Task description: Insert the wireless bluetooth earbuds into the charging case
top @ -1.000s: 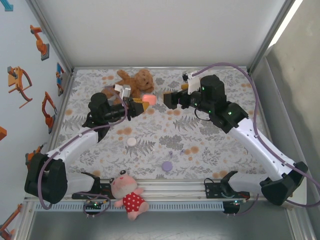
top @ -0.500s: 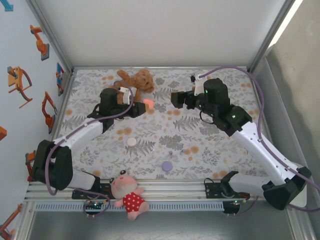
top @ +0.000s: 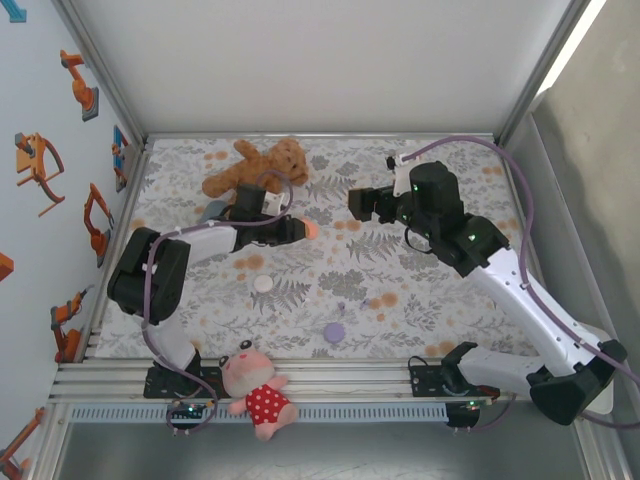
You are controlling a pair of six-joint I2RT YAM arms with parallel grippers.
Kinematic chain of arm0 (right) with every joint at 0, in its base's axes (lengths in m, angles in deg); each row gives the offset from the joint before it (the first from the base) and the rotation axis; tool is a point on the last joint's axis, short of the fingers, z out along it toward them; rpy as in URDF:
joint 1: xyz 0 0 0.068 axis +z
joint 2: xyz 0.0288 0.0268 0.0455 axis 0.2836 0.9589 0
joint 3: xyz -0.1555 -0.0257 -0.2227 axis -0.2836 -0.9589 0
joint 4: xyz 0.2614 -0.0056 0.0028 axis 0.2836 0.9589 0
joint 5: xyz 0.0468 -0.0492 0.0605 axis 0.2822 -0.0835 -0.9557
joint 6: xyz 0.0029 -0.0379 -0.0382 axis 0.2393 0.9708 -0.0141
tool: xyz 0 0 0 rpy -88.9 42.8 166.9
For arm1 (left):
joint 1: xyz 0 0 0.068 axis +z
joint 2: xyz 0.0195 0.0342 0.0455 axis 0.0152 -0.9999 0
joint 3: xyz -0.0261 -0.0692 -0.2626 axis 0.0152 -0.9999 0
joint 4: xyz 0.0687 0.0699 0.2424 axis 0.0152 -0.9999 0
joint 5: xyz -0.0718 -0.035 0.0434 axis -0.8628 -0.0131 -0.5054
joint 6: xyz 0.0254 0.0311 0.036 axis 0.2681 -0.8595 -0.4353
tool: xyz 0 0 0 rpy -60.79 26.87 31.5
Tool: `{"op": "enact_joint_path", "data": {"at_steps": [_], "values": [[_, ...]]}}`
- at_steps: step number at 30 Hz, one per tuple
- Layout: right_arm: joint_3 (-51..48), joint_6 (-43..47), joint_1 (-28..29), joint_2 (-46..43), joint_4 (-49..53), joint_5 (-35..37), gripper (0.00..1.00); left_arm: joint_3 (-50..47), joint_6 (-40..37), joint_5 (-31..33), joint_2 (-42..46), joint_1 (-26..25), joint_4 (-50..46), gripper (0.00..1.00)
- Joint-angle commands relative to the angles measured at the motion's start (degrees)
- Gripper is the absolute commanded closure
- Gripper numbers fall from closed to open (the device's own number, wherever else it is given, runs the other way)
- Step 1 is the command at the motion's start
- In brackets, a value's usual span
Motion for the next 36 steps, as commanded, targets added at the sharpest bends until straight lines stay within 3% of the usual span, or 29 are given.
{"op": "enact_joint_path", "data": {"at_steps": [1, 13, 26, 36], "values": [[-0.4, -0.8, -0.3, -1.4, 1.0, 2.2, 0.0, 1.9, 1.6, -0.1, -2.8, -0.1, 2.4, 0.97], [-0.1, -0.5, -0.3, 0.0, 1.6, 3.4, 0.0, 2.9, 2.4, -0.7, -9.0, -0.1, 4.5, 0.95], [1.1, 0.0, -0.3, 1.8, 1.3, 3.2, 0.0, 2.4, 1.3, -0.5, -8.5, 0.3, 4.6, 0.65], [1.0, 0.2, -0.3, 1.3, 1.4, 3.3, 0.0, 1.1, 1.3, 0.4, -5.2, 1.5, 5.3, 0.62]]}}
